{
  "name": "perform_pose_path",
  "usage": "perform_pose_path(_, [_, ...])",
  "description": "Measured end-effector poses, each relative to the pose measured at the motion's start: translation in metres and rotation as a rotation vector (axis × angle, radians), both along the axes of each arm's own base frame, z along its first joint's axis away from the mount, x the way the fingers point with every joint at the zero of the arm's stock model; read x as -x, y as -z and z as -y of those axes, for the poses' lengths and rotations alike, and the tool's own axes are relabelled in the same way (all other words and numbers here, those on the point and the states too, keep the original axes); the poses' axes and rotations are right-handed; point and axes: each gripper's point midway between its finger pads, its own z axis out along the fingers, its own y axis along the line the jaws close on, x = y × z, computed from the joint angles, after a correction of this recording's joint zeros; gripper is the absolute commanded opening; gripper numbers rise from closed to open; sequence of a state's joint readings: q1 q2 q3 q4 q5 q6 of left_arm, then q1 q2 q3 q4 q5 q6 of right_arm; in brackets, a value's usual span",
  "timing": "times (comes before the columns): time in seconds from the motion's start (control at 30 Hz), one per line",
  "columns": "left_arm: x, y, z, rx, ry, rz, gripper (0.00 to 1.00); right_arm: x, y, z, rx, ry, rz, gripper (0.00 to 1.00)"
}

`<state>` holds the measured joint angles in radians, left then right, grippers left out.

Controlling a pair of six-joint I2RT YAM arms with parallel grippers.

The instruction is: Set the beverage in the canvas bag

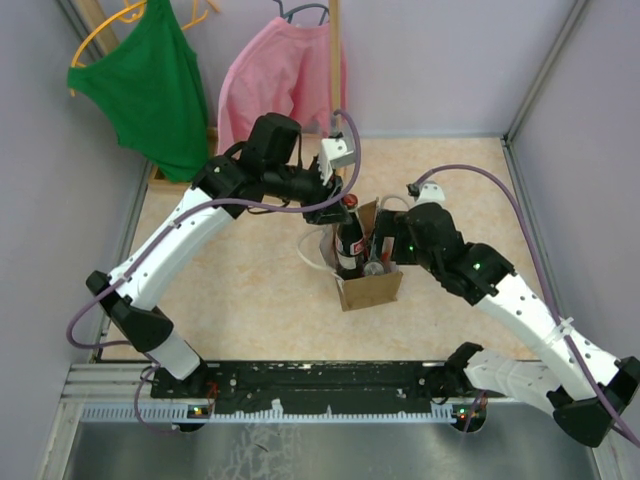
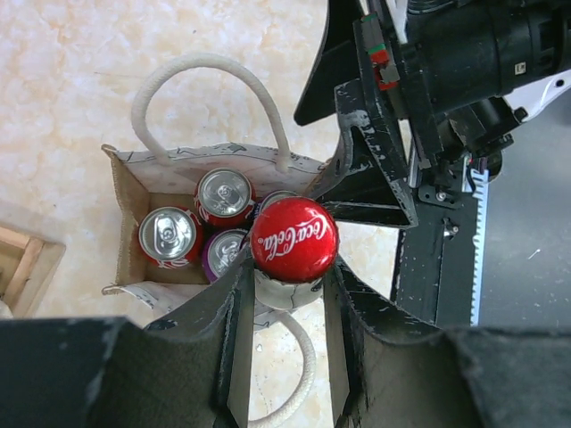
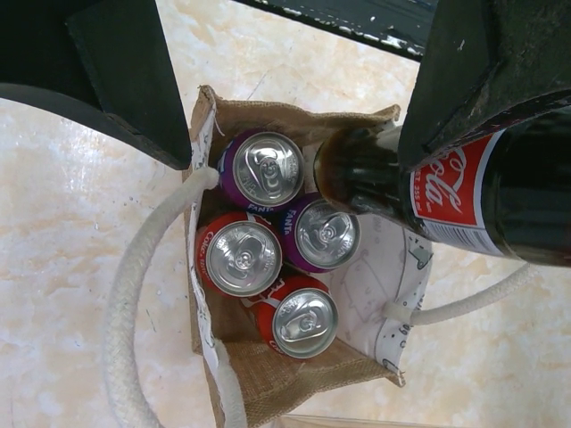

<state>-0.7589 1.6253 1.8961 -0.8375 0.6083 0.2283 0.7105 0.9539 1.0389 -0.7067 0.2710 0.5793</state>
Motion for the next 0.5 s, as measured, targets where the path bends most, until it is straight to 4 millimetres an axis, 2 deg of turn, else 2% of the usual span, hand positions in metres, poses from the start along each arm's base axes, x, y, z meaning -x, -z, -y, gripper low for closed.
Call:
perform_pose_path(0.3, [0.014,0.006,0.002,-0.003,0.029,-0.006,0.0,0.004,0.007,0.003,0.005,0.005,-0.017,0.99])
perform_pose_path(0.5, [0.017,0.017,0.003,-0.011,0.04,-0.008,0.0,0.005,0.005,0.004,0.003,0.005,-0.015,0.99])
